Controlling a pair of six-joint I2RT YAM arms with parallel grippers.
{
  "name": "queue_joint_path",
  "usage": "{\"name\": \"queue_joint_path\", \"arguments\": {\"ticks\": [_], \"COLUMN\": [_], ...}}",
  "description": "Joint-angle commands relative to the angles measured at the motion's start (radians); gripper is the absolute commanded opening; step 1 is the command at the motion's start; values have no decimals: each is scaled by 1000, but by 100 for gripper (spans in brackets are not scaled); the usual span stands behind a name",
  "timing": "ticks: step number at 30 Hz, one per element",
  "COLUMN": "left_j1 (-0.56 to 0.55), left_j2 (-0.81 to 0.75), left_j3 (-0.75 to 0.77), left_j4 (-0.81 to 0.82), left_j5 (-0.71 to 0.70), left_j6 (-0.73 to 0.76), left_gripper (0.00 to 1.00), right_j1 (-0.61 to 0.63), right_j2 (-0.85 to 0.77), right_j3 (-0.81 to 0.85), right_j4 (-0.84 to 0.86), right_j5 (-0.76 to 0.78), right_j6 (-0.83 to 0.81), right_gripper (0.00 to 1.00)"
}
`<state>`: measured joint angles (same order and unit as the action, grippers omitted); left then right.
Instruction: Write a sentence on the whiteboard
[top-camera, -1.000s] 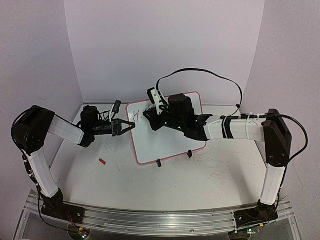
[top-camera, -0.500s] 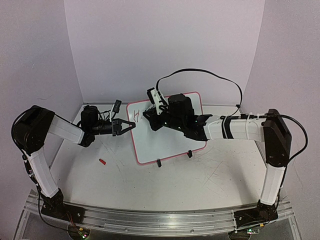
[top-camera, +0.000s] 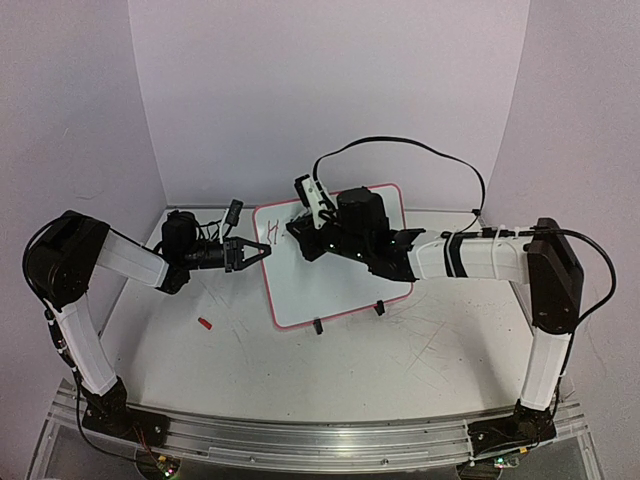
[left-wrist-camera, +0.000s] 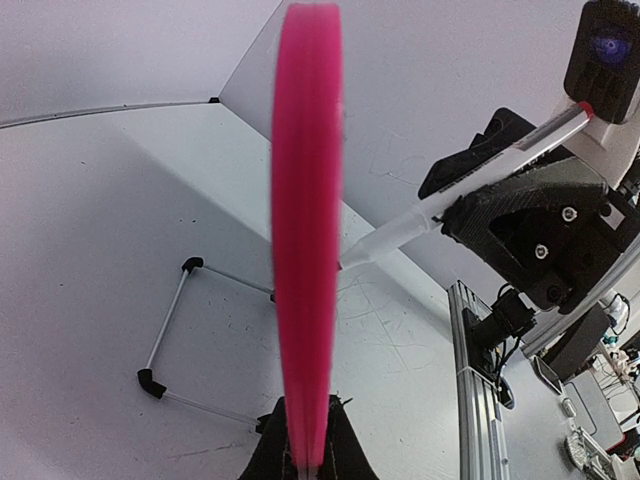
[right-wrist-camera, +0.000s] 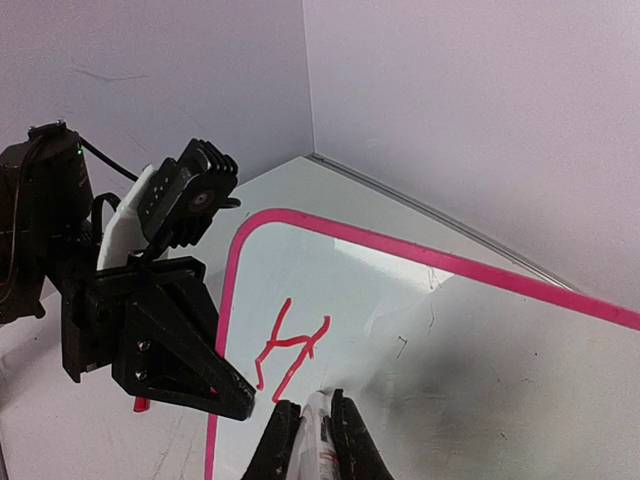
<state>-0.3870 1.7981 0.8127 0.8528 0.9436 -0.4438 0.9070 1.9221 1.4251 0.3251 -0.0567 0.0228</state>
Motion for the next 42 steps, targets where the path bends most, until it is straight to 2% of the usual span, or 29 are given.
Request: {"name": "queue_joint_path", "arguments": {"ticks": [1, 42], "left_j1": [1, -7], "left_j2": [-21, -44], "left_j3": [40, 38], "left_j4": [-9, -84], "left_j5": [-8, -88], "left_j6": [66, 93], "left_gripper": [0, 0], "right_j1": [5, 8], "right_j2": [-56, -84], "right_j3": [-3, -2], "right_j4": [43, 3], "right_j5": [14, 57], "right_j6": [-14, -85], "right_gripper": [0, 0]}}
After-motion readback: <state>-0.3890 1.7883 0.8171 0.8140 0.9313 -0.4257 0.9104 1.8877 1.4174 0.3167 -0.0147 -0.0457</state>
